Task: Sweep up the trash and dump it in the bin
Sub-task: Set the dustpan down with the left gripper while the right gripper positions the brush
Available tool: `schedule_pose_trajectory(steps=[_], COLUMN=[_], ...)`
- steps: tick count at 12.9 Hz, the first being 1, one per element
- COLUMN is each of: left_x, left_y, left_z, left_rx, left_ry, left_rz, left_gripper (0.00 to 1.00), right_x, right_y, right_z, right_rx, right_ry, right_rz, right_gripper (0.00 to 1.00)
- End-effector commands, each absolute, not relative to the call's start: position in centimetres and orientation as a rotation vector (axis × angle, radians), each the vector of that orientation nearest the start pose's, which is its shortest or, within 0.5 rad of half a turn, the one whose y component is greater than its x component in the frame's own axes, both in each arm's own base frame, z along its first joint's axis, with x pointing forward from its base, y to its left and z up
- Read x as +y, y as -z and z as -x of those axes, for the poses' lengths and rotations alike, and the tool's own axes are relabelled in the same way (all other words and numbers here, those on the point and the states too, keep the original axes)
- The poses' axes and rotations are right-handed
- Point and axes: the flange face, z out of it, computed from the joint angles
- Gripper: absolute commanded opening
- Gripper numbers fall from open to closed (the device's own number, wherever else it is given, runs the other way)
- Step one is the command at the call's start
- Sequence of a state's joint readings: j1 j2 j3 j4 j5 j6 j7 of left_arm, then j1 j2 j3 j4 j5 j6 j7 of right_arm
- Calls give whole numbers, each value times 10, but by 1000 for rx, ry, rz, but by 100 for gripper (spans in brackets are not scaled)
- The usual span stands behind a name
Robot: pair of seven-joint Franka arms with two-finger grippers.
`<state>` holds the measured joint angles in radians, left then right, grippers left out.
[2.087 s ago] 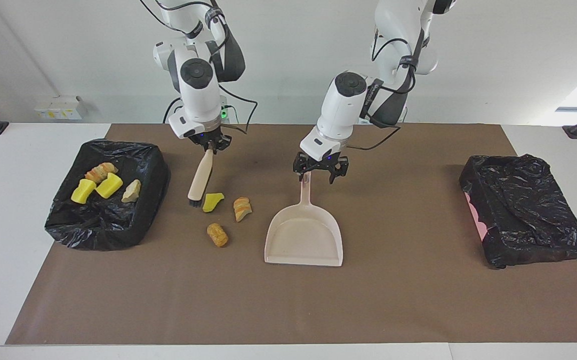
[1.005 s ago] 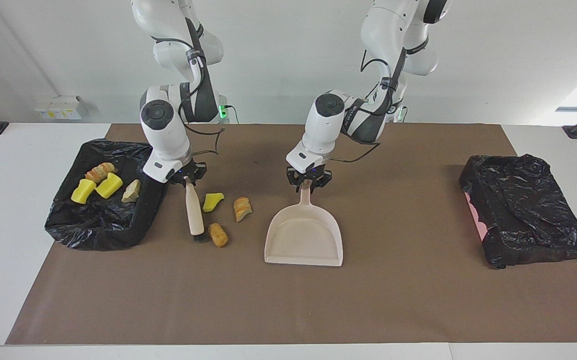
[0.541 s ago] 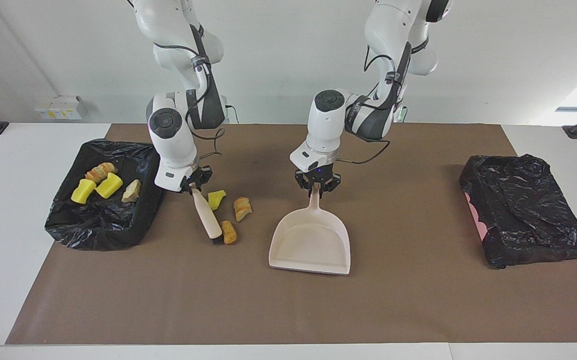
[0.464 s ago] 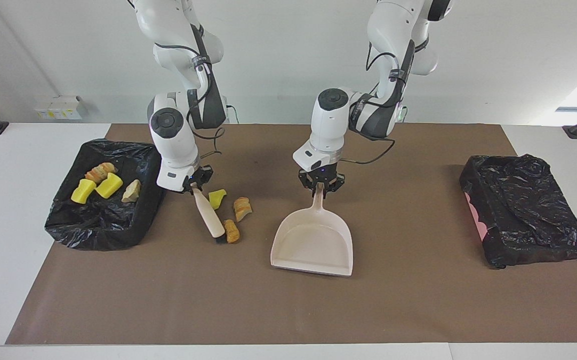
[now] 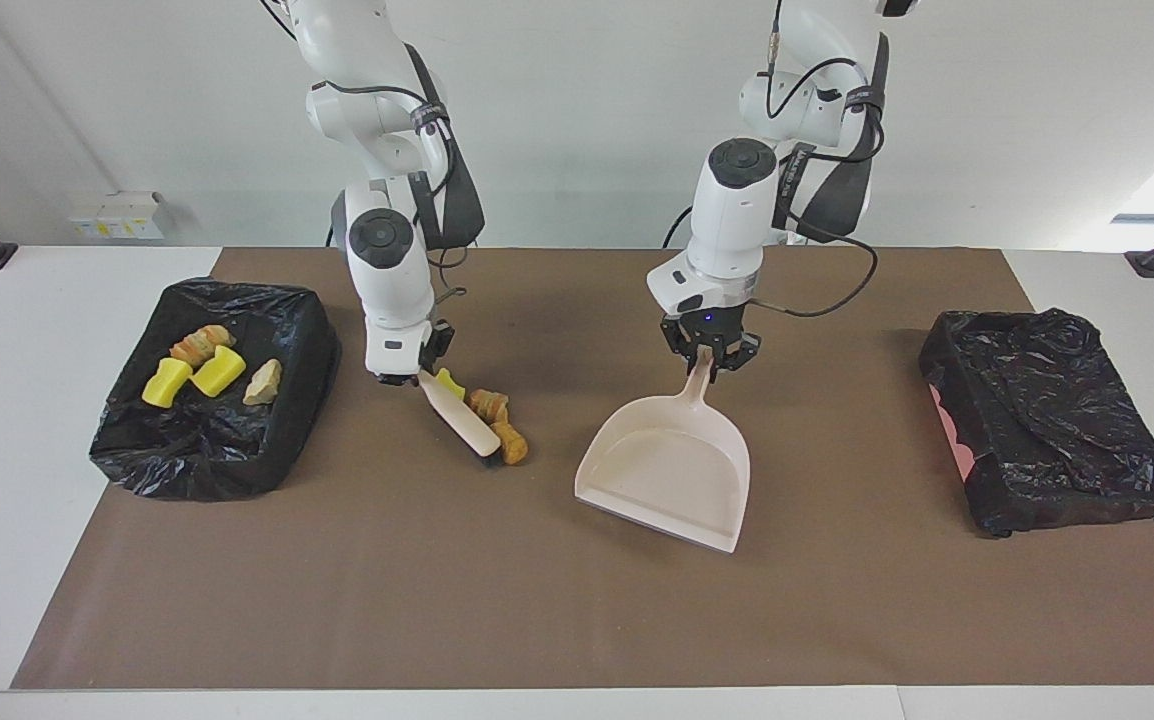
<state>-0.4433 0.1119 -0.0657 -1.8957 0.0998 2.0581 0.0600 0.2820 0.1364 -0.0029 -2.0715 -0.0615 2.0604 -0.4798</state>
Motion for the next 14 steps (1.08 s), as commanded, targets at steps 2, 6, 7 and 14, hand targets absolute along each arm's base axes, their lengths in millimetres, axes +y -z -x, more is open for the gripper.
schedule_pose_trajectory(steps=[2,6,7,14], left_x=[-247,-204,-200,-229], left_y=[-443,-422,-419,-374], left_z=[-511,-486,-486,-471], left_rx=[1337,1785,1805,1886], left_ry=[-25,-146,-157,-89], left_rz=[2731,2493,2482,2542], left_gripper=[0,0,0,0], right_x=[199,223,221,90], right_y=[-369,-379,-382,-403], right_z=[-511,-512,-514,-550], right_rx=[-1382,-1324,-1314,-864], right_ry=[-225,-174,-172,-284], right_rz=[2830,2775,2779,2919], right_gripper=[0,0,0,0])
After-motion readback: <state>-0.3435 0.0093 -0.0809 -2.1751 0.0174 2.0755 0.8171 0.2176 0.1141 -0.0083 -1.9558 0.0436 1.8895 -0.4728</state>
